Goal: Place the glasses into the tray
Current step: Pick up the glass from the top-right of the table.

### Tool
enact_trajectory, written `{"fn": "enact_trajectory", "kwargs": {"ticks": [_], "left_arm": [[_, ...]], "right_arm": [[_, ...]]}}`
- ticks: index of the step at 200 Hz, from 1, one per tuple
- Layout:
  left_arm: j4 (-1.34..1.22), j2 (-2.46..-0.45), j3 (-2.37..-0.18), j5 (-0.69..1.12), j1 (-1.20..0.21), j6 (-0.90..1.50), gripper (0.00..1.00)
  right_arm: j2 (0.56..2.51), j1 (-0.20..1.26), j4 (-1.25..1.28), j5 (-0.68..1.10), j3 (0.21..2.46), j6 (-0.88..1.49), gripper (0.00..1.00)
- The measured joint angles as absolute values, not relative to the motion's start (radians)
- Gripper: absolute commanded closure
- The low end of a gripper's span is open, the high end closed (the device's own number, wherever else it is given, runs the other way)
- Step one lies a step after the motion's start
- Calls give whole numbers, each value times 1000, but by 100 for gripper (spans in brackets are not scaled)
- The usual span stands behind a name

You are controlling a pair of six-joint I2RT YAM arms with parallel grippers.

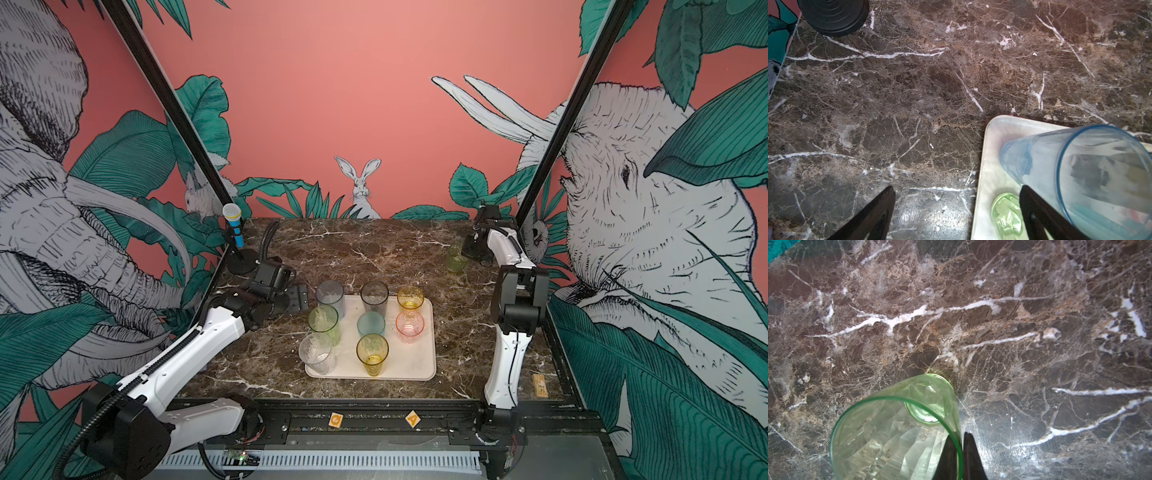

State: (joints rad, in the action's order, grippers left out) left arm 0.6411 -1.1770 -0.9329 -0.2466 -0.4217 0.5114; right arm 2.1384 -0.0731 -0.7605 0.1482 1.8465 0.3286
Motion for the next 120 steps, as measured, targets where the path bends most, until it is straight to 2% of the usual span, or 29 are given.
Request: {"fn": "enact_trajectory", "kwargs": {"ticks": [120], "left_arm": [[645,-1118,-933,-243,-422,511,6]], "right_arm": [[2072,-73,-808,142,1819,325,100]]}}
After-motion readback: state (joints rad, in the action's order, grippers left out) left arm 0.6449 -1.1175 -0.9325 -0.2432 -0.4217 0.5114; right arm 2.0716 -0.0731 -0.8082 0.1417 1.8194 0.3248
